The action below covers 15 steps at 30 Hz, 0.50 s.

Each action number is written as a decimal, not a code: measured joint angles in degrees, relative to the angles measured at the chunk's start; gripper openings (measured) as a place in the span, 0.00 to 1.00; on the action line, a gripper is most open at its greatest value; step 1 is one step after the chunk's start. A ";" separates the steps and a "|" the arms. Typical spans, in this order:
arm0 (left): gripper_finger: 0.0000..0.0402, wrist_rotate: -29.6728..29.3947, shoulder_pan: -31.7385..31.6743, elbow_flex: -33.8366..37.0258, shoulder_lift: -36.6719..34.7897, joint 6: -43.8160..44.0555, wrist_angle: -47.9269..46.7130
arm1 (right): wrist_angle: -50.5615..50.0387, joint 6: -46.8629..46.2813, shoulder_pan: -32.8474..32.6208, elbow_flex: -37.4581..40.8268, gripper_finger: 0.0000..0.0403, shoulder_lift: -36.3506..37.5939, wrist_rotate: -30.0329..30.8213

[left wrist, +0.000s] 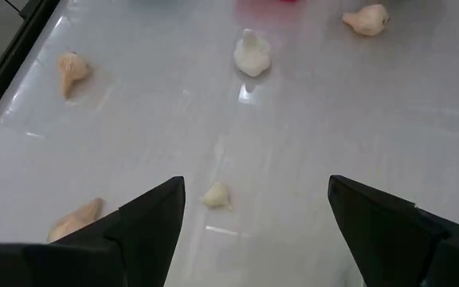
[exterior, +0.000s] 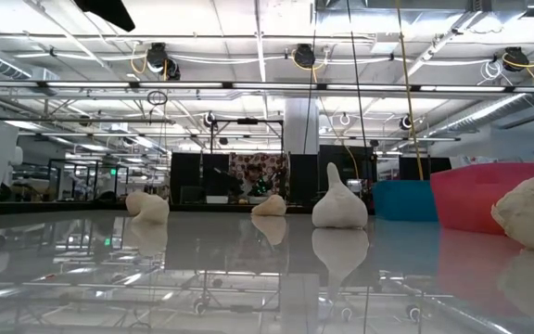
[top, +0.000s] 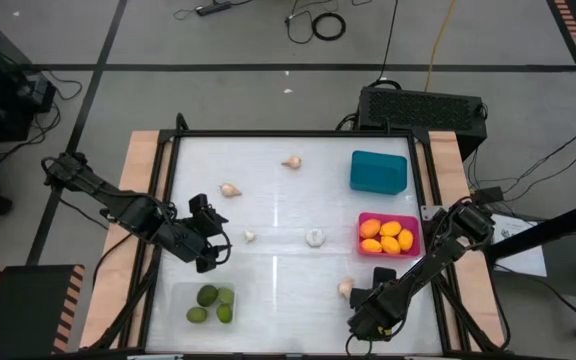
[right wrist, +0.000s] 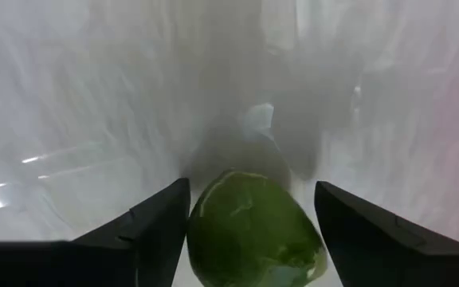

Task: Sort produce into baskets
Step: Put the green lime into the transparent bin

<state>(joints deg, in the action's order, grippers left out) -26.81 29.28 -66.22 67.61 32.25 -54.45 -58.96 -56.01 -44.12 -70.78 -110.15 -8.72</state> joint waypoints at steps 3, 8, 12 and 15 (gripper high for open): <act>0.78 0.00 0.00 0.00 0.02 0.00 0.01 | 0.17 -0.54 -0.02 0.15 0.63 0.01 -0.34; 0.78 -0.01 0.00 0.00 0.02 -0.02 0.01 | 0.57 -0.41 -0.03 0.17 0.54 0.01 -0.67; 0.78 -0.02 0.00 0.00 0.02 0.00 0.01 | 0.57 0.36 0.33 0.19 0.47 0.01 -0.98; 0.78 -0.02 0.00 0.00 0.02 0.02 0.01 | 0.55 1.23 0.58 0.19 0.44 0.01 -0.96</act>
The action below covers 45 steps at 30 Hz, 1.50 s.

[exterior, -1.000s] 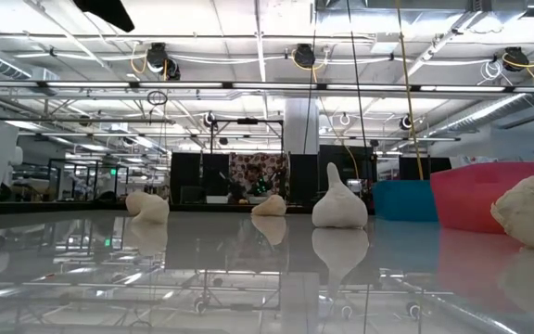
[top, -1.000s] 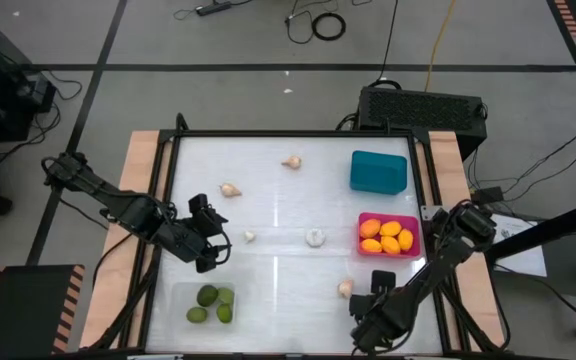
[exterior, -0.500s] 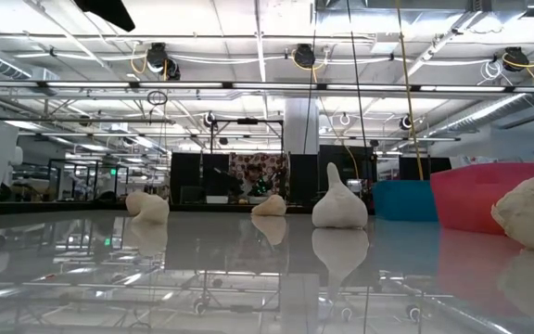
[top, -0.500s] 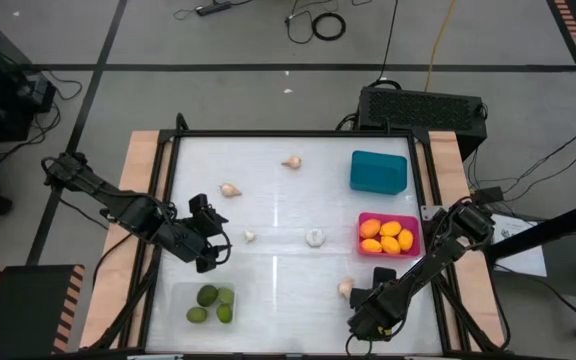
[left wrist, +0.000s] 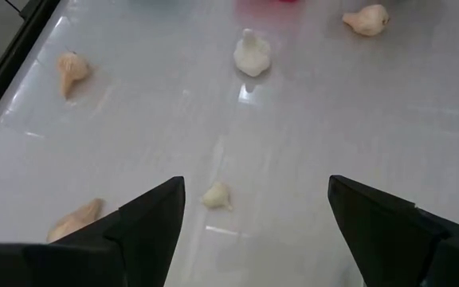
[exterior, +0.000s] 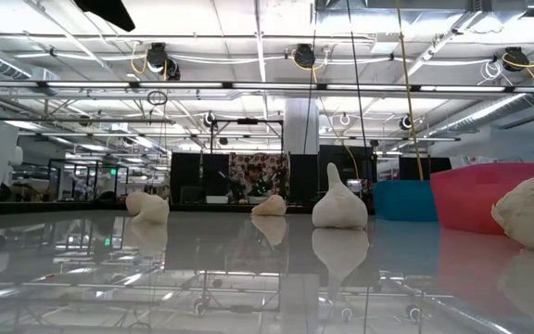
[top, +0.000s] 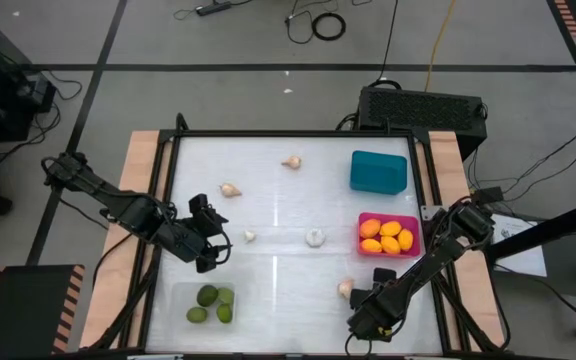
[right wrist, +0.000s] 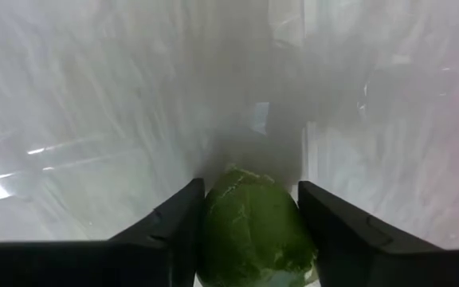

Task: Sort produce into baskets
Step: Put the green lime into the transparent bin

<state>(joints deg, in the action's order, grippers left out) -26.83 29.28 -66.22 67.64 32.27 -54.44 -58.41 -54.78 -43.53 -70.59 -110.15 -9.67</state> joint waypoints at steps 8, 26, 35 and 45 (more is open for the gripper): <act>0.78 0.00 0.00 0.00 0.00 -0.04 -0.04 | -2.42 2.74 1.55 -3.43 0.45 -0.13 0.48; 0.78 0.00 0.00 -0.02 0.00 -0.11 -0.25 | 41.53 25.76 12.22 -14.42 0.46 -1.24 21.13; 0.78 -0.14 0.00 -0.04 0.00 -1.36 -0.79 | 99.28 47.65 16.81 -14.43 0.46 -18.16 22.85; 0.78 -3.47 0.00 -0.04 0.01 -2.96 -0.58 | 105.97 45.36 21.58 -33.97 0.48 -36.53 15.16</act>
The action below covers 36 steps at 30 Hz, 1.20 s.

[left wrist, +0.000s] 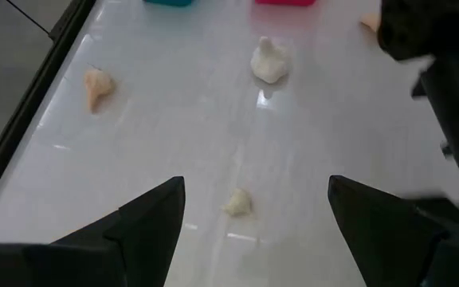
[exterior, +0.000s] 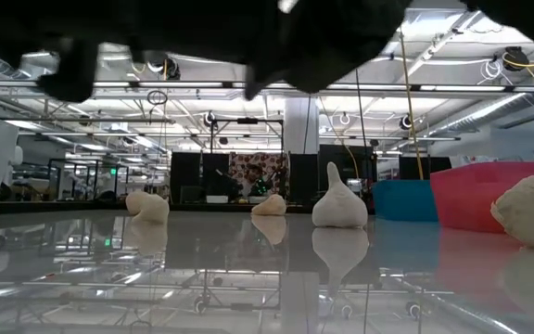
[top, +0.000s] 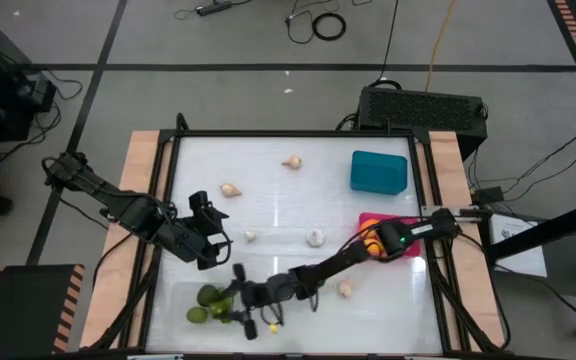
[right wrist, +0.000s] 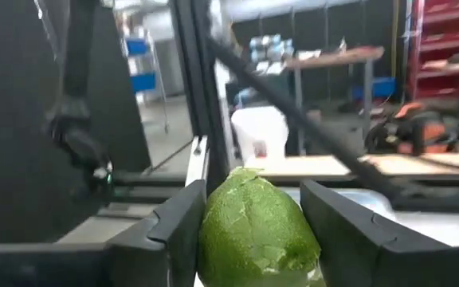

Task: Sort produce into baskets
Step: Put the green lime into the transparent bin, then put the white garlic into the blue bin

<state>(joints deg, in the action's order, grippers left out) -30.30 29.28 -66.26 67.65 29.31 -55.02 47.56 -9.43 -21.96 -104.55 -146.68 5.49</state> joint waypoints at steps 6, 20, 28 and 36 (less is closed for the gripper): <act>0.78 -0.07 0.00 0.00 -0.01 -0.05 0.01 | -22.95 2.09 -0.02 -15.30 0.55 -5.25 0.84; 0.78 0.00 0.00 0.00 0.01 0.41 0.50 | -60.27 2.22 1.65 -29.05 0.78 -0.97 0.36; 0.78 0.31 0.14 0.00 0.01 0.08 3.49 | -93.60 3.99 3.71 -30.16 0.75 7.08 0.42; 0.78 -3.91 3.08 0.60 -0.03 -4.81 5.53 | -126.46 4.17 7.72 -30.16 0.70 11.72 0.53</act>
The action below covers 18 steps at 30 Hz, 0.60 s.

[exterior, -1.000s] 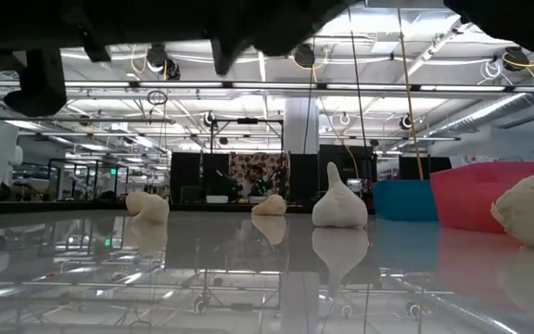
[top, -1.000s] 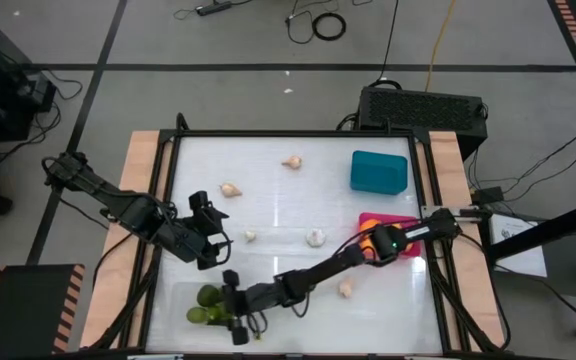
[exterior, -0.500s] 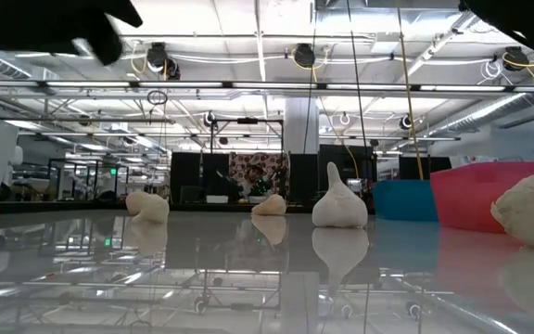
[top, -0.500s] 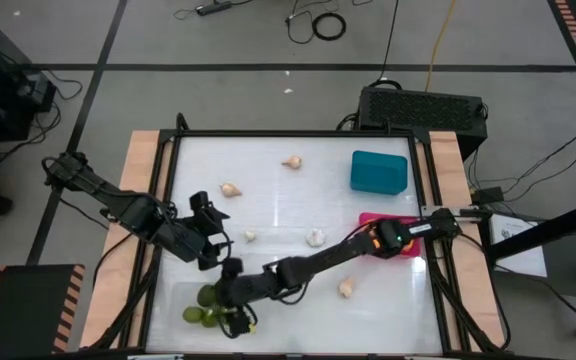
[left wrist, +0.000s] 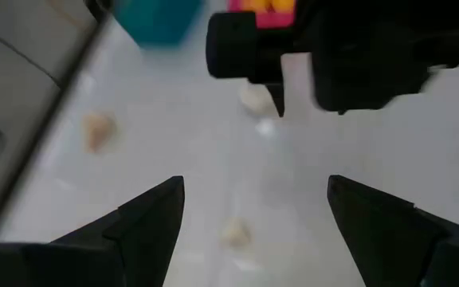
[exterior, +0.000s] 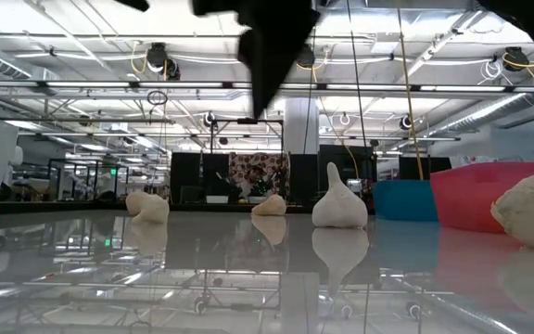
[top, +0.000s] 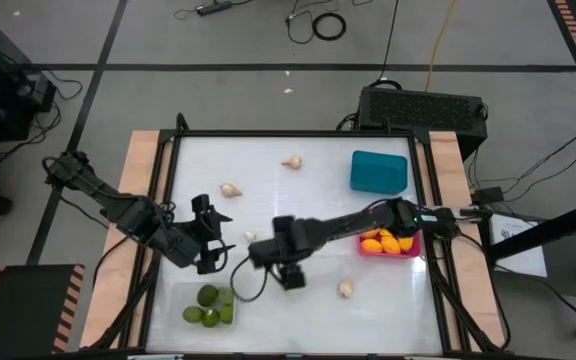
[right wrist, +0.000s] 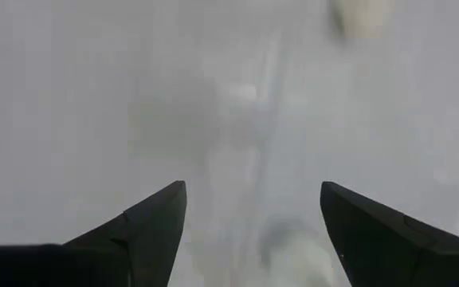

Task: Sort produce into baskets
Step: Put the white garlic into the blue bin

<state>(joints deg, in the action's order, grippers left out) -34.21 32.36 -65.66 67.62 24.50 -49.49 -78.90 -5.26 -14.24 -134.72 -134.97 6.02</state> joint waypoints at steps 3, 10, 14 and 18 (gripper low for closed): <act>0.78 -9.40 2.64 5.36 -1.19 -6.52 8.46 | -8.01 0.79 2.05 0.00 0.68 0.51 0.49; 0.78 -15.48 1.47 28.46 -12.09 -13.24 30.41 | -11.09 5.19 7.12 0.08 0.64 2.03 -3.87; 0.78 -14.53 -3.33 39.81 -21.34 -20.66 47.79 | -10.79 7.02 8.86 2.91 0.63 4.39 -5.05; 0.78 -1.22 -10.86 48.52 -29.78 -30.07 67.32 | -9.45 6.38 11.00 10.38 0.63 9.81 -4.81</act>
<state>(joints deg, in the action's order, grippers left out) -35.43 21.50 -17.14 37.83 -5.58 17.83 -88.35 1.13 -3.23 -124.33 -125.16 1.21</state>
